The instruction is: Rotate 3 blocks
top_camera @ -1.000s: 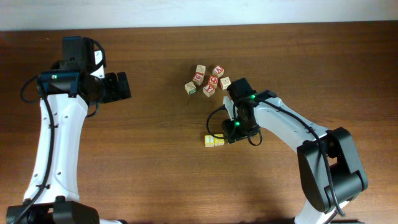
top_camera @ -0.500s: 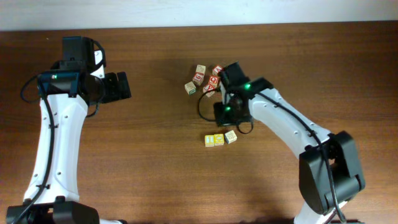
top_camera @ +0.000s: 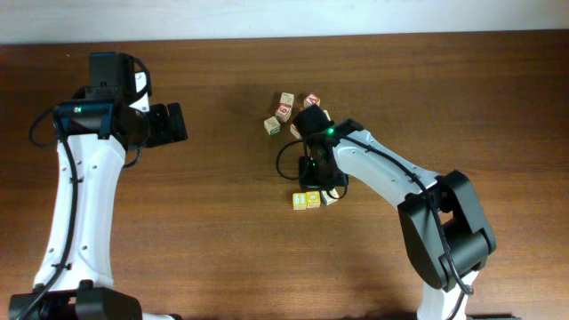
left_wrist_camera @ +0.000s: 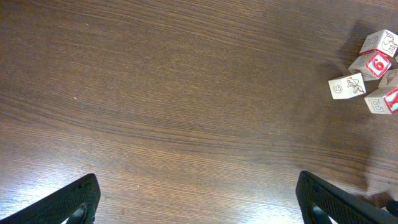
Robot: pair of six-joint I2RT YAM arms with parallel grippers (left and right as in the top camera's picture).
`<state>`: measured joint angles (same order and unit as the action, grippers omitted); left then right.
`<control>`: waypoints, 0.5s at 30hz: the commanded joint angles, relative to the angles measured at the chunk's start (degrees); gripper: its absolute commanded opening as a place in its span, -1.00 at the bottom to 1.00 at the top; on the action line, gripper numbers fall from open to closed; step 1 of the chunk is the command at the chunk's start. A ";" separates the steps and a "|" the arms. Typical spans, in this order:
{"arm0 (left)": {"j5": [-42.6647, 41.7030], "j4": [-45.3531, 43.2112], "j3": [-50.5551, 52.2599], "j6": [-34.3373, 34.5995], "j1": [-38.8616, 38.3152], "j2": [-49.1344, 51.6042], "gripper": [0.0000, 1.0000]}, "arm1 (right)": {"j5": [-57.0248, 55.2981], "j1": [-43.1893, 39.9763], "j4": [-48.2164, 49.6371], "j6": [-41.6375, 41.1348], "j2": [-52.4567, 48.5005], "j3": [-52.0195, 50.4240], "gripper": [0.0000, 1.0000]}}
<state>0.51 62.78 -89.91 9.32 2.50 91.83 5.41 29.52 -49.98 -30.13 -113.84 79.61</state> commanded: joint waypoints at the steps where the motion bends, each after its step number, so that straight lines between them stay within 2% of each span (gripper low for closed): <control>1: 0.37 -0.11 -0.94 0.70 0.28 0.11 0.98 | 0.35 0.04 -0.46 -0.17 -0.22 0.66 -0.92; 15: 0.37 -0.11 -0.94 0.70 0.28 0.11 0.98 | 1.68 0.04 -1.51 0.92 -0.22 0.66 -0.92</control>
<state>0.51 62.78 -89.91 9.32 2.50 91.83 6.74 29.52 -51.22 -29.56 -113.84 79.61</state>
